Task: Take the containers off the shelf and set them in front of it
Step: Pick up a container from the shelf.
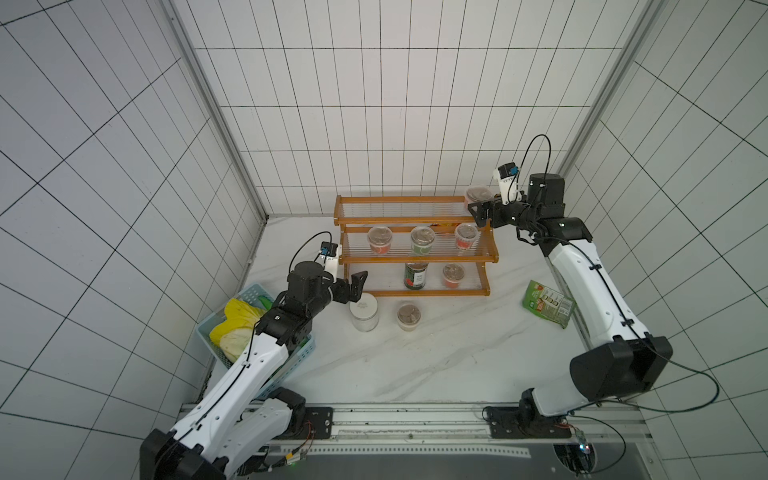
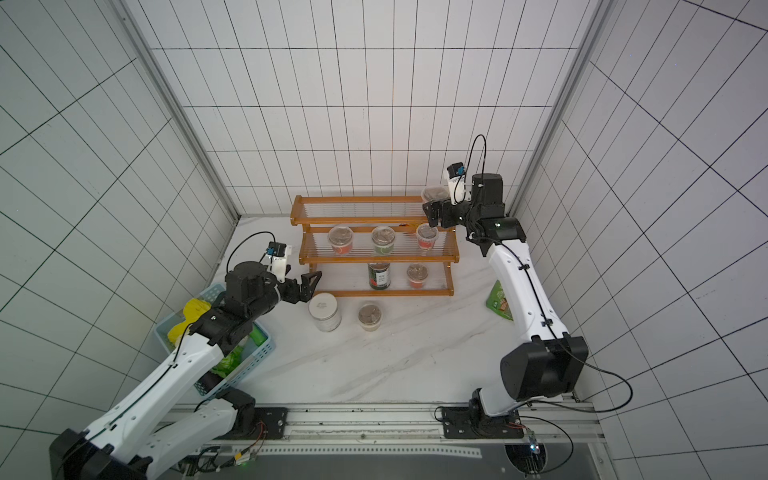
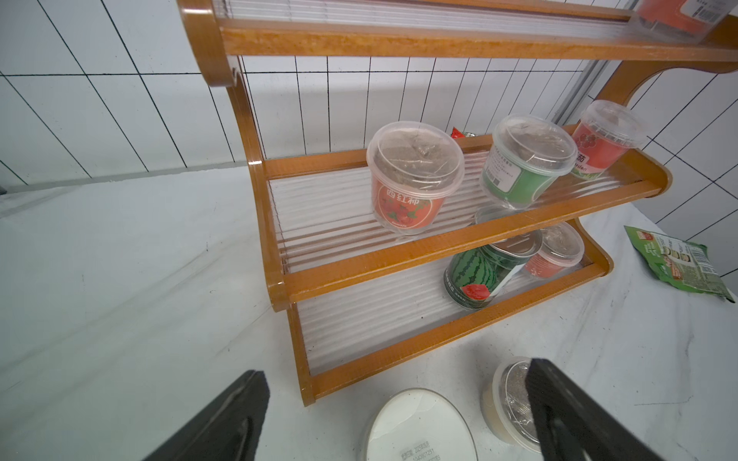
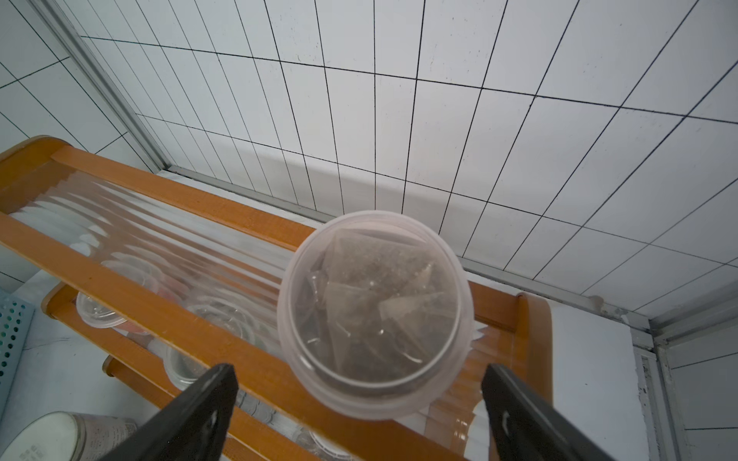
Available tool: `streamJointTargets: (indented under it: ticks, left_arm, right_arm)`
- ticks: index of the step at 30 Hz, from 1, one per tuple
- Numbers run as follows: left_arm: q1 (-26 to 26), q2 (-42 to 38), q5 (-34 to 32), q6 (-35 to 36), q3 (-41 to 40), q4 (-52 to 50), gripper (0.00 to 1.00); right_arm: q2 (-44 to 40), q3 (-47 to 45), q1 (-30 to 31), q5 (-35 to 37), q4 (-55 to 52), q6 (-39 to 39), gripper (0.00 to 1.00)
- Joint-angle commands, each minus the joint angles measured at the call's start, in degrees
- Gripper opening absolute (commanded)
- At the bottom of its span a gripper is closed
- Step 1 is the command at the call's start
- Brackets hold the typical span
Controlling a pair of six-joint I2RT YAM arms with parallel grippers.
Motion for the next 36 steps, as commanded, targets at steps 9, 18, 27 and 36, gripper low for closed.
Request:
streamJointTargets:
  ticks: [9,18,27,36]
  left_arm:
    - [0.4,0.1,2.7,-0.1,0.9,1.9,0.98]
    - [0.5,0.9,3.1,0.3,1.2,1.7,0.99]
    - [0.5,1.2,2.9,0.5,1.1,1.3,0.99]
    - [0.7,2.3,3.1,0.7,1.3,1.4,0.98]
  right_arm:
    - [6.0,5.1,-0.6,-1.0,2.7,-1.2,0.99]
    - [9.0,8.0,-0.6,-1.4,5.1,-1.2,0.91]
    - [9.5,8.1,-0.6,-2.2,5.2,-1.6,0.8]
    - [6.7,6.3,-0.5,-3.1,5.2,-1.9,0.73]
